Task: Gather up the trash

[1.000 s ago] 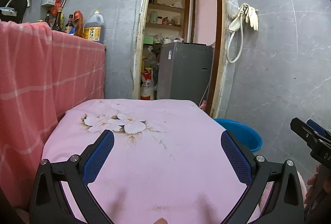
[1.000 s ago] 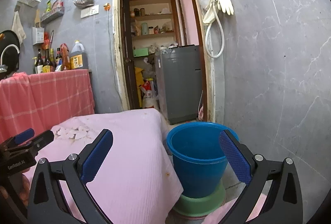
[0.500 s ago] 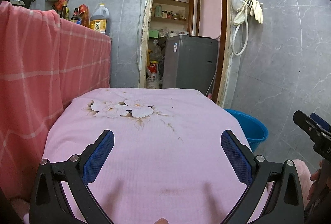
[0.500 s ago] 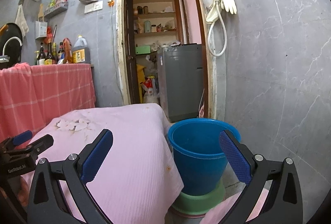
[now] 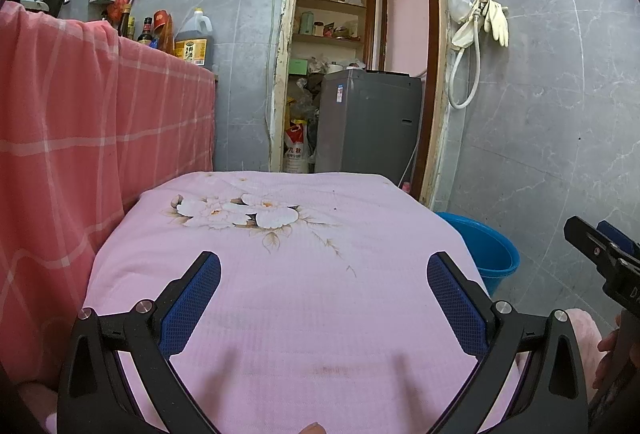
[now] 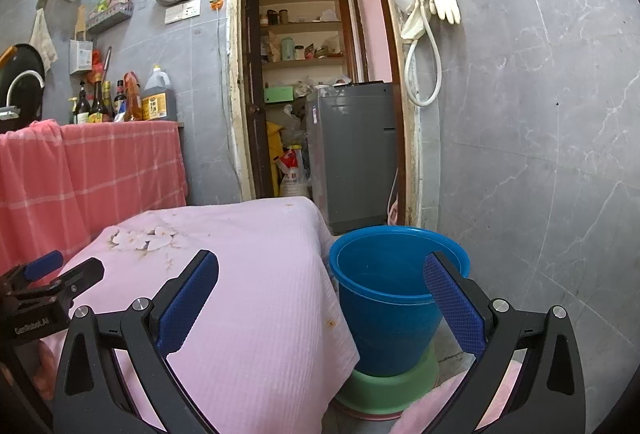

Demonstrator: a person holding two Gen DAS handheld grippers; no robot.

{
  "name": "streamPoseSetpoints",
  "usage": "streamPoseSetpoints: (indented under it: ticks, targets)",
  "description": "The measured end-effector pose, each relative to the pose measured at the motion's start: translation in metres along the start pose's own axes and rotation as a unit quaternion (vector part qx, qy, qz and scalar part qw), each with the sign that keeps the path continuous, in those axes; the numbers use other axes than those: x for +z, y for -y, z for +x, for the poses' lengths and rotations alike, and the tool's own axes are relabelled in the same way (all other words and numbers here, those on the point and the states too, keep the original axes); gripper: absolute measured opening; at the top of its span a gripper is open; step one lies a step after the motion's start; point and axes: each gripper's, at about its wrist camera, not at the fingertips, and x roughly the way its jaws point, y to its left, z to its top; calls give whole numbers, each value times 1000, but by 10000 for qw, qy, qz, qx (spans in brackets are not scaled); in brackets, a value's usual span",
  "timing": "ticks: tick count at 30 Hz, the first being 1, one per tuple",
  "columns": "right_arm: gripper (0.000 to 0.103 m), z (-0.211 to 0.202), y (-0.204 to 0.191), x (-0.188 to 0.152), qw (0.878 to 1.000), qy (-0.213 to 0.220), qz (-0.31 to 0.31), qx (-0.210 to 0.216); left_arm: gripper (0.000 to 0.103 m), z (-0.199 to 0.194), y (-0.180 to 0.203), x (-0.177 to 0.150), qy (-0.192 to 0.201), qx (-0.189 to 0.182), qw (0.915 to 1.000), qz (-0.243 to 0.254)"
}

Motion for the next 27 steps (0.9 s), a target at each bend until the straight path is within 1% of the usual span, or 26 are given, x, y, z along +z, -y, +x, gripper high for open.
streamPoseSetpoints:
  ticks: [27]
  targets:
    - [103, 0, 1, 0, 10000, 4, 20, -6, 101, -2, 3, 1, 21, -8, 10000, 2]
